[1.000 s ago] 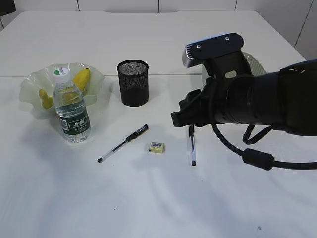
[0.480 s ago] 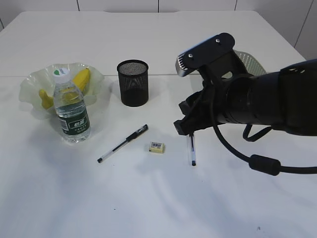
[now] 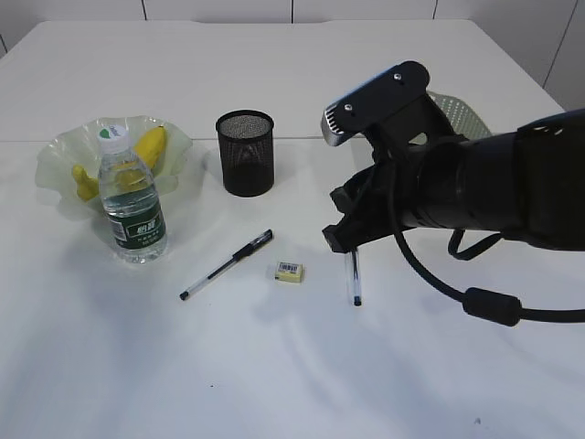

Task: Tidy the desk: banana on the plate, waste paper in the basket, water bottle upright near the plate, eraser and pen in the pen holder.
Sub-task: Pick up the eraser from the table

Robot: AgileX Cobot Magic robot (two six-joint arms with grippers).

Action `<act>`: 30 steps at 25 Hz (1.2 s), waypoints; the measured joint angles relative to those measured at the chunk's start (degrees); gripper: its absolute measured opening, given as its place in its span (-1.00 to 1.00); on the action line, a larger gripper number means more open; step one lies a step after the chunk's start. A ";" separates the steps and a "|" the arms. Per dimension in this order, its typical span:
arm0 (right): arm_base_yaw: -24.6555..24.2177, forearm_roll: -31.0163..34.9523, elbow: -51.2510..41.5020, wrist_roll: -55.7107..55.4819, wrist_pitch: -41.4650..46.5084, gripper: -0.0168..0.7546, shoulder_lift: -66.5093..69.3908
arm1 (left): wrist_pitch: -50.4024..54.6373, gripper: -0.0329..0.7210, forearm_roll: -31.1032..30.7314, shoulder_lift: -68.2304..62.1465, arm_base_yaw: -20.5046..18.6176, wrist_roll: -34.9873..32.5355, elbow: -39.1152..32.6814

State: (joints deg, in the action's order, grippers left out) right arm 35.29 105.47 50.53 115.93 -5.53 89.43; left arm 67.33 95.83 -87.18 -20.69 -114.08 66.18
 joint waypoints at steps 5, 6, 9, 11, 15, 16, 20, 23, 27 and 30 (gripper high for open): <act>0.00 0.00 0.00 3.90 -0.92 -0.36 0.00 | 0.00 -0.30 1.05 1.35 0.00 0.00 0.00; 0.00 0.00 0.00 4.34 -1.31 -0.36 0.00 | 0.00 -0.30 1.14 1.71 0.00 0.00 0.00; 0.00 0.00 0.00 5.73 -2.00 -0.36 0.00 | 0.04 -0.30 2.56 2.76 0.00 0.00 0.00; 0.00 0.00 0.00 6.41 -2.08 -0.36 0.00 | 0.13 -0.30 3.68 3.49 0.00 0.00 0.00; 0.00 0.00 0.00 6.64 -2.11 -0.36 0.00 | 0.53 -0.30 4.35 4.43 0.00 0.00 0.00; 0.00 0.00 0.00 6.21 -2.11 -0.36 0.00 | 0.54 -0.30 4.35 4.52 0.00 0.00 0.00; 0.00 0.00 0.00 2.77 -2.21 -0.36 0.00 | 0.68 -0.30 4.48 4.56 0.00 0.00 0.00; 0.00 0.00 0.00 0.45 -2.21 -0.36 0.00 | 0.68 -0.30 4.48 4.56 0.00 0.00 0.00; 0.00 0.00 0.00 -4.37 -2.21 -0.36 0.00 | 0.68 -0.30 4.48 4.56 0.00 0.00 0.00; 0.00 0.00 0.00 -6.30 -2.21 -0.36 0.00 | 0.68 -0.30 4.48 4.56 0.00 0.00 0.00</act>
State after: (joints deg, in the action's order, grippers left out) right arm 35.29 105.47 50.53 109.63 -7.74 89.43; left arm 68.01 100.31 -82.62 -20.69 -114.08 66.18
